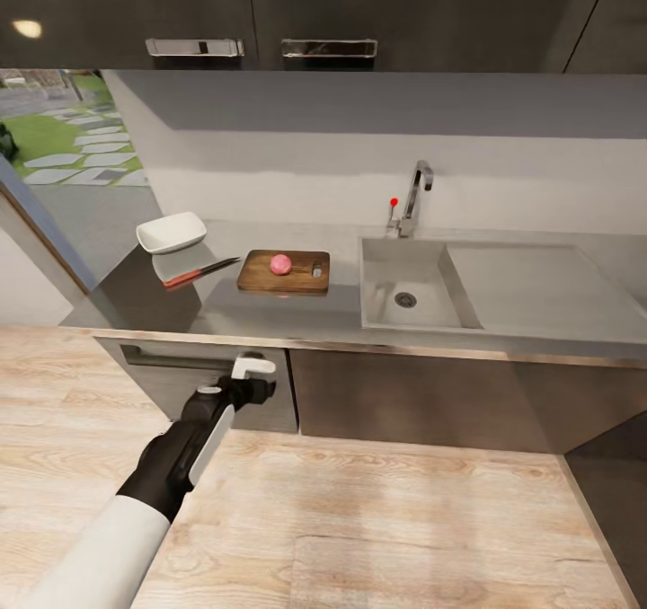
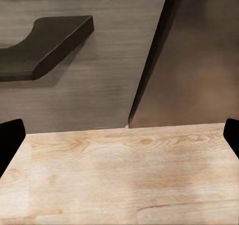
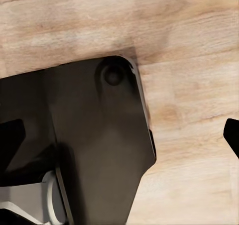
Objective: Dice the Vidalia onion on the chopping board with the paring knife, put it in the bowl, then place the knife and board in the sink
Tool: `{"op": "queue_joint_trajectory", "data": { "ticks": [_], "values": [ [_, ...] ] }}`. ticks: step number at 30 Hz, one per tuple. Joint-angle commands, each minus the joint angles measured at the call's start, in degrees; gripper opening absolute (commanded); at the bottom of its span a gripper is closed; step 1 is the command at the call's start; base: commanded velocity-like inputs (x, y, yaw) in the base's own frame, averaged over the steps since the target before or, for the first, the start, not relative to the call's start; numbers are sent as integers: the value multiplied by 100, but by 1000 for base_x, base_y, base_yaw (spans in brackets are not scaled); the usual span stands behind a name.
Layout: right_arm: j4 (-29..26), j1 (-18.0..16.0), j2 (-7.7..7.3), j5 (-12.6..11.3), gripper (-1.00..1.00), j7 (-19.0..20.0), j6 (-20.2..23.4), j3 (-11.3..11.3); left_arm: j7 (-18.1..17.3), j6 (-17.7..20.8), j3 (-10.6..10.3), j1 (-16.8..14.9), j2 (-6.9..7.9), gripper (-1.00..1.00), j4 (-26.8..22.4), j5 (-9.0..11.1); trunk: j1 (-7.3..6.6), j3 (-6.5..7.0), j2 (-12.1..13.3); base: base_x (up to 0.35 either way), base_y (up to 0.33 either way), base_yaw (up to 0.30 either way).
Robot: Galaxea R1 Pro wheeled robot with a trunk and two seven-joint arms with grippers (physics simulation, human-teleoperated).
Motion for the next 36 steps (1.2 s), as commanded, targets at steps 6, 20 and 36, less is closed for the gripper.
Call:
{"op": "queue_joint_trajectory", "data": {
  "ticks": [6,20,36],
  "values": [
    [-194,2,-14,-50,100,-19,83,27,58,-674,-26,551,140,100,-4,66,3,-9,-10,0,0,0],
    [-226,-2,-16,-50,100,-27,105,23,89,-2009,-821,1342,801,100,-86,277,3,-9,-10,0,0,0],
    [-227,-3,-16,-50,100,-27,107,23,4816,-3313,-5043,1605,2210,100,-1656,3433,3,-9,-10,0,0,0]
  ]
}}
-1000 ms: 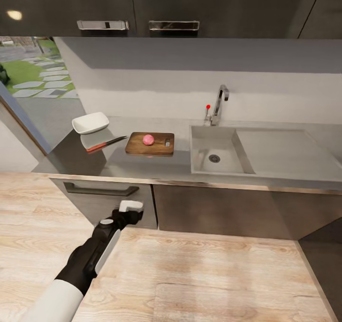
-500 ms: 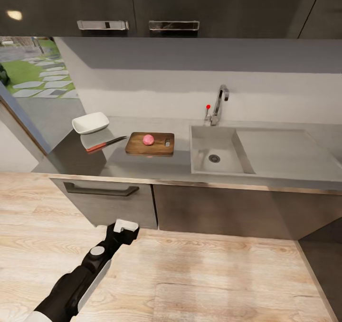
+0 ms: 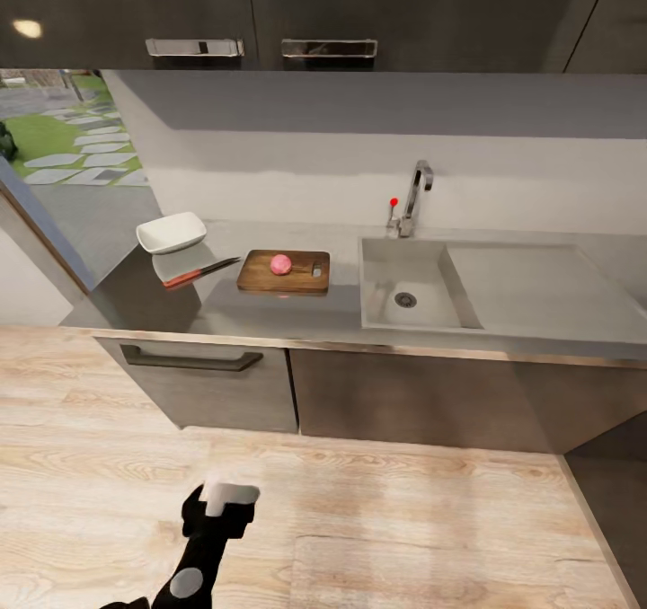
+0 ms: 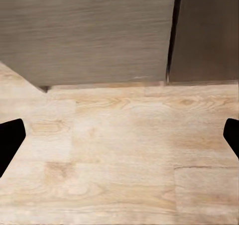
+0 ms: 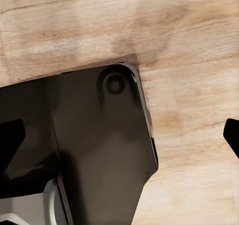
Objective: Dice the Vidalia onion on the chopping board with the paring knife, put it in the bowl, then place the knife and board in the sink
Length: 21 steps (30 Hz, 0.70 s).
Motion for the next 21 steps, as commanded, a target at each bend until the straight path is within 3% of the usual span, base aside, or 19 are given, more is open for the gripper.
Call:
{"op": "queue_joint_trajectory", "data": {
  "ticks": [1,2,4,5,7,9,12,13,14,15,16,18,21],
  "values": [
    [-10,2,-4,-51,100,-19,-13,30,239,-30,-174,-13,20,100,-62,143,4,-9,-11,0,0,0],
    [-10,2,-4,-51,100,-19,-13,30,465,-100,-372,-13,41,100,-124,339,4,-9,-11,0,0,0],
    [-10,5,-4,-51,100,-19,-13,30,504,-176,-580,-12,78,100,-95,556,4,-9,-11,0,0,0],
    [-10,5,-4,-51,100,-19,-13,30,155,-213,-659,-12,117,100,140,665,4,-9,-11,0,0,0],
    [-10,3,-4,-51,100,-19,-13,30,-100,-225,-590,-12,127,100,328,699,4,-9,-11,0,0,0],
    [-10,3,-4,-51,100,-19,-13,30,-393,-228,-399,-12,132,100,546,720,4,-9,-11,0,0,0],
    [-10,3,1,-51,100,-21,-13,30,-1102,-227,30,-12,133,100,1025,739,4,-9,-11,0,0,0],
    [-10,4,2,-51,100,-23,-13,30,-1485,-226,218,-12,132,100,1257,743,4,-9,-11,0,0,0],
    [-10,2,4,-51,100,-26,-13,30,-2146,-224,536,-12,130,100,1616,742,4,-9,-11,0,0,0],
    [-10,2,4,-51,100,-26,-13,30,-2367,-222,651,-12,130,100,1729,742,4,-9,-11,0,0,0],
    [-10,2,7,-51,100,-32,-13,30,-2793,-219,894,-12,129,100,1942,741,4,-9,-11,0,0,0],
    [-10,3,10,-51,100,-60,-13,30,-3346,-223,1246,-12,129,100,2232,737,4,-9,-11,0,0,0],
    [-10,2,17,-51,100,-134,-13,30,-3833,-236,1575,-12,134,100,2535,730,4,-9,-11,0,0,0]
  ]
}}
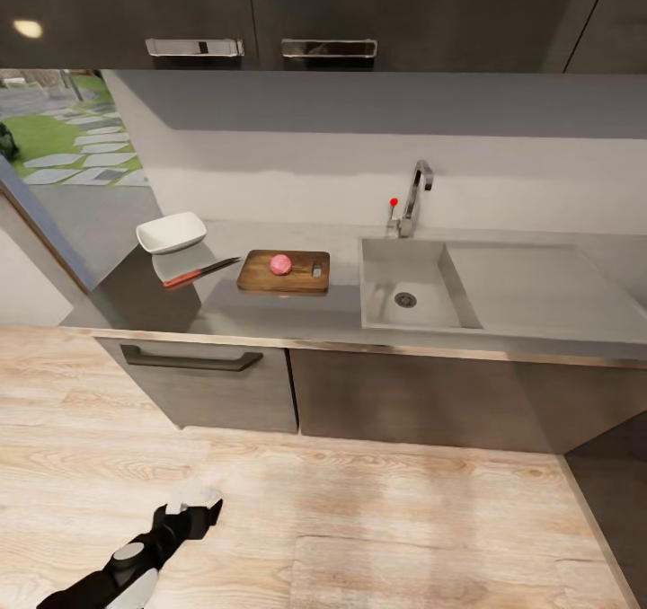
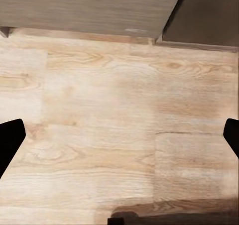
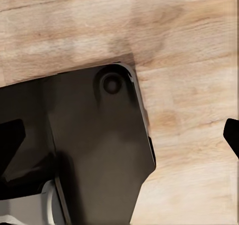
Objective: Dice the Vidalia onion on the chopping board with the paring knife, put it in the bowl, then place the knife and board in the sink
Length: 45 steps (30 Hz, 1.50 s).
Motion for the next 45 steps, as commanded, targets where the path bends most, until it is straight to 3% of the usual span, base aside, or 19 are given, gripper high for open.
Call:
{"op": "queue_joint_trajectory", "data": {
  "ticks": [1,7,12,17,24,28,30,33,35,41,42,45],
  "values": [
    [-12,3,-3,-39,100,-53,-11,31,-30,-5,17,-10,10,100,44,35,4,-9,-11,0,0,0],
    [-104,3,0,-39,100,-202,-11,31,-276,-153,174,-10,130,100,316,35,4,-9,-11,0,0,0],
    [-136,4,7,-39,100,-242,-11,31,-311,-534,175,-10,383,100,349,50,4,-9,-11,0,0,0],
    [-141,3,9,-39,100,-248,-11,31,-319,-675,-103,-10,463,100,353,54,4,-9,-11,0,0,0],
    [-142,3,10,-39,100,-250,-11,31,-276,-1373,-626,-10,587,100,339,107,4,-9,-11,0,0,0],
    [-142,2,10,-39,100,-250,-11,31,-271,-1588,-1016,-10,679,100,338,452,4,-9,-11,0,0,0],
    [-142,2,10,-39,100,-250,-11,31,-271,-1662,-1305,-10,713,100,342,723,4,-9,-11,0,0,0],
    [-147,2,6,-39,100,-246,-11,31,-263,-2039,-1986,-10,746,100,390,1356,4,-9,-11,0,0,0],
    [-155,3,-4,-39,100,-244,-14,31,-254,-2290,-2277,-10,751,100,445,1591,4,-9,-11,0,0,0],
    [-271,3,-27,-39,100,-241,-23,26,-228,-3264,-3030,-10,742,100,722,1887,4,-9,-11,0,0,0],
    [-389,4,-41,-39,100,-241,-27,24,-223,-3546,-3331,-10,741,100,799,1946,4,-9,-11,0,0,0],
    [-528,4,-99,-39,100,-241,-23,18,-226,-3680,-3603,-10,738,100,866,2104,4,-9,-11,0,0,0]
  ]
}}
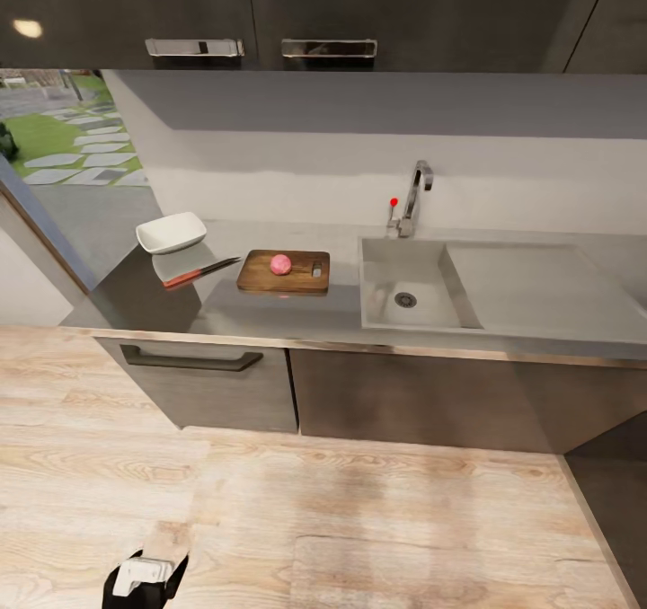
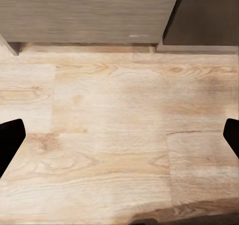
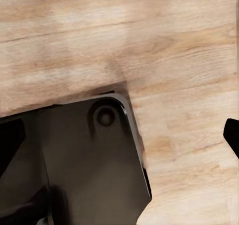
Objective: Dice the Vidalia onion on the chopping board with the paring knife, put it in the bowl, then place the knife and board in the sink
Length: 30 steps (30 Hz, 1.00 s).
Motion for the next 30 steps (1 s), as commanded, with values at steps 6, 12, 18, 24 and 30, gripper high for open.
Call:
{"op": "queue_joint_trajectory", "data": {
  "ticks": [6,12,18,24,30],
  "values": [
    [-175,-75,-240,-37,100,-48,-4,26,99,-307,-573,-16,-119,100,66,433,4,-9,-11,0,0,0],
    [-193,-194,-302,-49,100,-44,-25,25,1354,-484,-1073,-16,-502,100,238,497,4,-9,-11,0,0,0],
    [-181,-209,-309,-52,100,-24,-72,25,1991,-665,-1528,-16,-704,100,412,506,4,-9,-11,0,0,0],
    [-148,-210,-305,-53,100,-24,-82,25,2039,-673,-1563,-16,-1083,100,952,516,4,-9,-11,0,0,0],
    [-108,-210,-298,-44,100,-42,-72,23,2039,-670,-1563,-16,-1093,100,971,516,4,-9,-11,0,0,0]
  ]
}}
